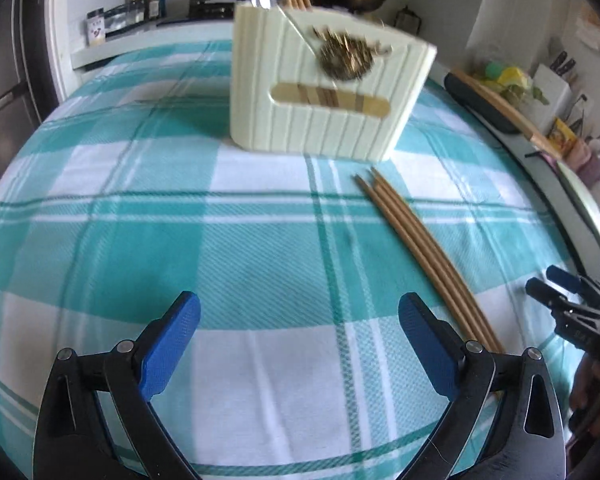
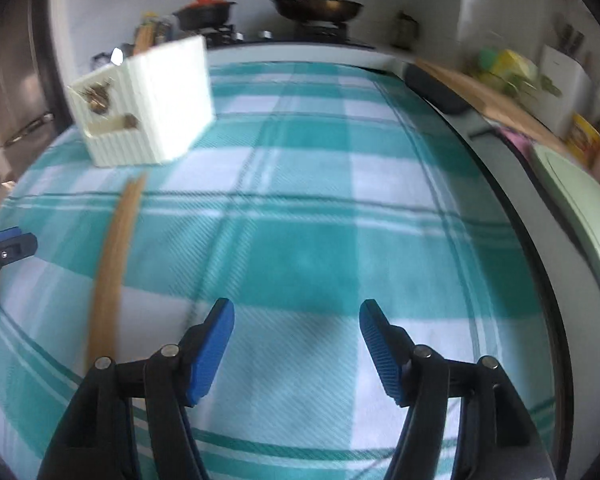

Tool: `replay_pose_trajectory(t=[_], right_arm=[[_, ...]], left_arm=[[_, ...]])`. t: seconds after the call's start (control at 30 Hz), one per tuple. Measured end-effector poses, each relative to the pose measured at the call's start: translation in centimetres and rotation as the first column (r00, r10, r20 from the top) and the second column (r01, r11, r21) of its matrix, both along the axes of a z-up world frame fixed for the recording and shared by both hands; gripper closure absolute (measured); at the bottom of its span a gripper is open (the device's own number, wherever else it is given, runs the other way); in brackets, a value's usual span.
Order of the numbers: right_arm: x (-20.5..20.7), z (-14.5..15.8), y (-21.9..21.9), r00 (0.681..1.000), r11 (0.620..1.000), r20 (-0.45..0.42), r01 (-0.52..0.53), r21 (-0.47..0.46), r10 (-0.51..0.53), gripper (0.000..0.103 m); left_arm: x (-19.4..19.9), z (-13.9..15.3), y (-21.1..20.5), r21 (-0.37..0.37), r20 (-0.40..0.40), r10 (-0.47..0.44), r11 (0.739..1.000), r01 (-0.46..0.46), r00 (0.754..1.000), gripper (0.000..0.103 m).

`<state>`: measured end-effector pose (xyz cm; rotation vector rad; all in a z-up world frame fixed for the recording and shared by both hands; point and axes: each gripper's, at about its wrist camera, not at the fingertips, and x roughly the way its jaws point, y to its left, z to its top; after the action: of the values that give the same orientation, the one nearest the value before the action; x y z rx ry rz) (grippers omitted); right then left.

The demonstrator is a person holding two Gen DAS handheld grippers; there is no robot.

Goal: Organize utensils

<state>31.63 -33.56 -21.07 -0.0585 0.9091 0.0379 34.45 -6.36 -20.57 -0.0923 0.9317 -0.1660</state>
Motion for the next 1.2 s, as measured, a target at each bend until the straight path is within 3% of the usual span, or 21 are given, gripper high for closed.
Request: replay_pose_trajectory(t=[0.2,0.3,0.4,0.5,0.57,0.73,0.8,0.97,1.1,1.2], right_arm=[[-0.2,-0.4,-0.4,1.0,0.999,0.002,0.016,0.028,-0.016,0.035],[-0.2,-0.5,-0.1,1.0,1.0,0.002,0.014,0.023,-0.014,0.035],[-0.4,-0.5,-0.1,1.0,1.0,0.002,0.015,0.025,-0.015,0.034],[-0.4,-0.5,-0.2,1.0,1.0,0.003,0.014,0.023,-0.015,0.034],[-0.4,-0.5,-0.2,1.0,1.0,0.003,0.014,0.022,-0.015,0.034],[-0.4,-0.5,-0.2,1.0,1.0,0.003,0.014,0.025,-0.014,0.034],[-0.4,-0.5,-0.2,1.0,1.0,0.003,0.014,0.024,-0.014,0.034],[-0.4,-0.5,-0.2,1.0,1.0,0.003,0.014,0.024,-0.014,0.034],[-0.4,-0.5,-0.2,1.0,1.0,0.004,0.014,0.023,-0.014,0.034],[-0.4,-0.5,-0.2,1.0,1.0,0.004,0.014,0.024,-0.014,0.034]], left_arm=[[-0.2,-1.1,-2.3,0.147,-0.011,-0.01,0.989,0.012,1.0,0.0],[-0.4,-1.0,-2.5,0.148,-0.012,0.0,0.989,0.002,1.0,0.0],[-0.6,-0.6,-2.5,0.085,-0.037,0.042,0.996,-0.039,0.998,0.0],[-0.5,0.1,-3.3,-0.059,-0.06,0.049,0.997,-0.053,0.997,0.001],[-0.3,0.2,-4.9,-0.084,-0.075,0.045,0.995,-0.051,0.996,0.0],[-0.3,-0.5,-8.8,0.108,-0.031,0.028,0.994,-0.025,0.999,0.0],[-0.6,-0.5,-8.7,0.115,-0.004,0.03,0.993,-0.029,1.0,0.0],[-0.6,-0.8,-6.8,0.105,-0.025,0.046,0.993,-0.044,0.999,0.0],[-0.8,-1.0,-6.8,0.152,-0.029,0.05,0.987,-0.045,0.998,0.001],[-0.6,-0.9,-7.0,0.111,-0.041,0.055,0.993,-0.05,0.998,0.0]])
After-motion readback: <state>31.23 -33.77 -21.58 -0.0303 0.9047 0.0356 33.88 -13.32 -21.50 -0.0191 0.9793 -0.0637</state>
